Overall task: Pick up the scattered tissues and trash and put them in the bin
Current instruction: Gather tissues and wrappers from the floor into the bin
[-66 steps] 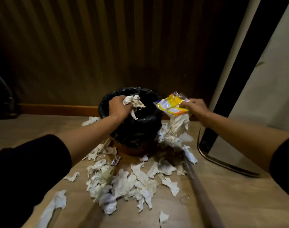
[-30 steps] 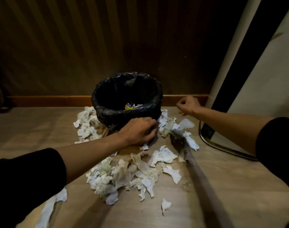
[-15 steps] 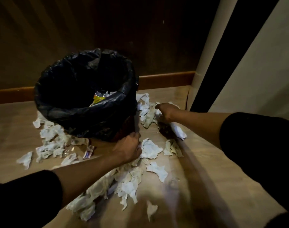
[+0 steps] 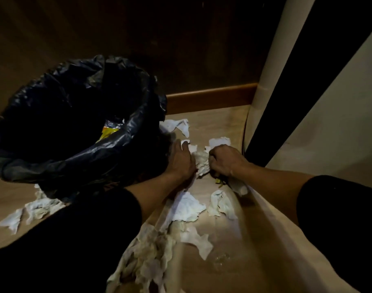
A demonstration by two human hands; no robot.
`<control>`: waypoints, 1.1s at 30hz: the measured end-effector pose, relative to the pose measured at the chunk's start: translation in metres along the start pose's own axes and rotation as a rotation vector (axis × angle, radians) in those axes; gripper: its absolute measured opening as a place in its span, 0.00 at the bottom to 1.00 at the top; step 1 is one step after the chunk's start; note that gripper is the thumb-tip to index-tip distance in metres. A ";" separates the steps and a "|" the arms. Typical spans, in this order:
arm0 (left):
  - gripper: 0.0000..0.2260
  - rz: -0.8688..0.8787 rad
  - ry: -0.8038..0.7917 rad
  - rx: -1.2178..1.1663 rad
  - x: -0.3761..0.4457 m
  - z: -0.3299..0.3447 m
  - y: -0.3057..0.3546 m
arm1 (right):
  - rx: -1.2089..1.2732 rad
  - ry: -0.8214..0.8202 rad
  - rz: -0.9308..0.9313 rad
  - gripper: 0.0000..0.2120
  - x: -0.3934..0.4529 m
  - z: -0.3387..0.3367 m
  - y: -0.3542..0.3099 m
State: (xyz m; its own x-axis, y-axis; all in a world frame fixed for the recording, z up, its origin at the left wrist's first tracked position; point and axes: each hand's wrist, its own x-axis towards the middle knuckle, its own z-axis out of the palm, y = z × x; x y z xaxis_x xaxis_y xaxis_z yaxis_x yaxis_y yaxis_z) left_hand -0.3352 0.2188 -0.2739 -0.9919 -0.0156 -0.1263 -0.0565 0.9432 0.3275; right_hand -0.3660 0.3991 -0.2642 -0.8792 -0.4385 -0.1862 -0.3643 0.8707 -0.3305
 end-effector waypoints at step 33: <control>0.21 0.321 -0.056 0.400 -0.121 -0.028 -0.005 | -0.040 -0.065 0.091 0.13 -0.026 -0.046 -0.007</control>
State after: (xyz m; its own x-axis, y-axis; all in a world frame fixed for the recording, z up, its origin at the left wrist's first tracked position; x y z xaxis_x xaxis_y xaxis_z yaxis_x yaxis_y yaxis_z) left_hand -0.2184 0.2069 -0.2337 -0.9438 0.3030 -0.1321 0.3086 0.9509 -0.0240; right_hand -0.3550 0.4142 -0.2145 -0.8878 -0.3696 -0.2743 -0.2969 0.9153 -0.2723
